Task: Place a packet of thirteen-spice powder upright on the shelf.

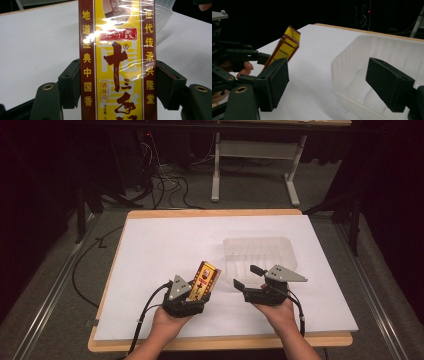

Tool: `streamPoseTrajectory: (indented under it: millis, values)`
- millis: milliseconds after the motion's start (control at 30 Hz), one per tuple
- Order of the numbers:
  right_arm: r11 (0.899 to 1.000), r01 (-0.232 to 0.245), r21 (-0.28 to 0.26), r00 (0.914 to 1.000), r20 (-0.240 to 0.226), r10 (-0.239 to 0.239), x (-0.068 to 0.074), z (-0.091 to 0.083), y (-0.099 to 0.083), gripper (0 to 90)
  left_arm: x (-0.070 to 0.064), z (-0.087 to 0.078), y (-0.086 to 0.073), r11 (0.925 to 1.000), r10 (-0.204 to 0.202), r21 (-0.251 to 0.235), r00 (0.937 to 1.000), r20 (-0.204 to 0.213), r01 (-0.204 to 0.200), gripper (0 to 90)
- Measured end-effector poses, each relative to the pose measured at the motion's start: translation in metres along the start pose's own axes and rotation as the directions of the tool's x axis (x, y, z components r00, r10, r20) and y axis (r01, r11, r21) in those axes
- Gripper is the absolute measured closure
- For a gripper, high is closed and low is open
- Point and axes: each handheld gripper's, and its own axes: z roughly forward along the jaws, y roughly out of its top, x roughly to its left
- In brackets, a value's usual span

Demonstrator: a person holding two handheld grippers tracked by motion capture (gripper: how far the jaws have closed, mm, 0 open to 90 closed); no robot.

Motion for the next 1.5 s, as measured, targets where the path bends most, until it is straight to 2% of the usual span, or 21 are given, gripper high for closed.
streamPoseTrajectory:
  millis: [100,267,400,567,667,700,733,833,933,967,1033,1167,1233,1433,1500]
  values:
    - [1.0,-0.003,-0.007,0.9995,-0.031,0.003,0.006,-0.005,0.0,20.0,-0.01,-0.001,-0.004,0.9997,0.025,0.0,0.9993,0.027,-0.025,32.5]
    - [0.999,-0.036,-0.023,0.9974,-0.063,0.035,0.011,-0.008,0.002,19.2,-0.025,0.003,-0.006,0.9995,0.006,-0.032,0.9985,0.054,-0.004,32.5]
    - [0.999,-0.033,-0.022,0.9971,-0.069,0.032,0.016,-0.009,0.002,19.3,-0.032,0.007,-0.012,0.9992,0.022,-0.033,0.9974,0.069,-0.02,32.5]
    - [0.998,-0.055,-0.004,0.9956,-0.076,0.055,0.02,-0.005,0.0,23.5,-0.035,0.008,-0.016,0.9987,0.042,-0.033,0.996,0.079,-0.04,32.4]
    - [0.998,-0.065,-0.006,0.9938,-0.09,0.064,0.02,-0.001,-0.001,25.4,-0.034,0.008,-0.014,0.9988,0.039,-0.033,0.996,0.081,-0.036,32.4]
    - [0.996,-0.09,-0.003,0.9906,-0.104,0.089,0.019,0.001,-0.001,27.3,-0.034,0.009,-0.014,0.999,0.034,-0.031,0.9961,0.081,-0.032,32.4]
    - [0.996,-0.09,-0.003,0.9906,-0.104,0.089,0.019,0.001,-0.001,27.3,-0.034,0.009,-0.015,0.9991,0.032,-0.03,0.9962,0.08,-0.03,32.4]
    - [0.994,-0.106,0.005,0.9874,-0.118,0.106,0.02,0.004,-0.003,33.5,-0.037,0.009,-0.02,0.9989,0.044,-0.021,0.9953,0.086,-0.042,32.4]
    - [0.996,-0.092,0.016,0.988,-0.123,0.093,0.022,0.006,-0.004,40.8,-0.039,0.01,-0.025,0.9987,0.051,-0.014,0.9941,0.096,-0.05,32.4]
    - [0.996,-0.091,0.019,0.9877,-0.126,0.093,0.023,0.006,-0.004,43.3,-0.039,0.011,-0.026,0.9977,0.068,-0.011,0.9933,0.093,-0.068,32.3]
    - [0.994,-0.107,0.031,0.9868,-0.119,0.11,0.023,0.008,-0.005,44.4,-0.038,0.013,-0.028,0.9974,0.072,-0.01,0.9937,0.086,-0.071,32.3]
    - [0.984,-0.17,0.044,0.9768,-0.125,0.174,0.016,0.007,-0.009,49.5,-0.04,0.013,-0.03,0.9976,0.07,-0.009,0.9941,0.083,-0.069,32.3]
    - [0.983,-0.178,0.055,0.9747,-0.128,0.183,0.015,0.008,-0.011,49.3,-0.043,0.013,-0.031,0.9959,0.087,-0.033,0.9923,0.088,-0.084,32.3]
    - [0.979,-0.188,0.072,0.9695,-0.145,0.197,0.016,0.011,-0.013,50.9,-0.044,0.014,-0.032,0.9962,0.084,-0.03,0.9927,0.085,-0.082,32.3]
    - [0.977,-0.197,0.082,0.9674,-0.145,0.208,0.016,0.012,-0.014,55.5,-0.043,0.015,-0.033,0.997,0.076,-0.02,0.9936,0.083,-0.075,32.3]
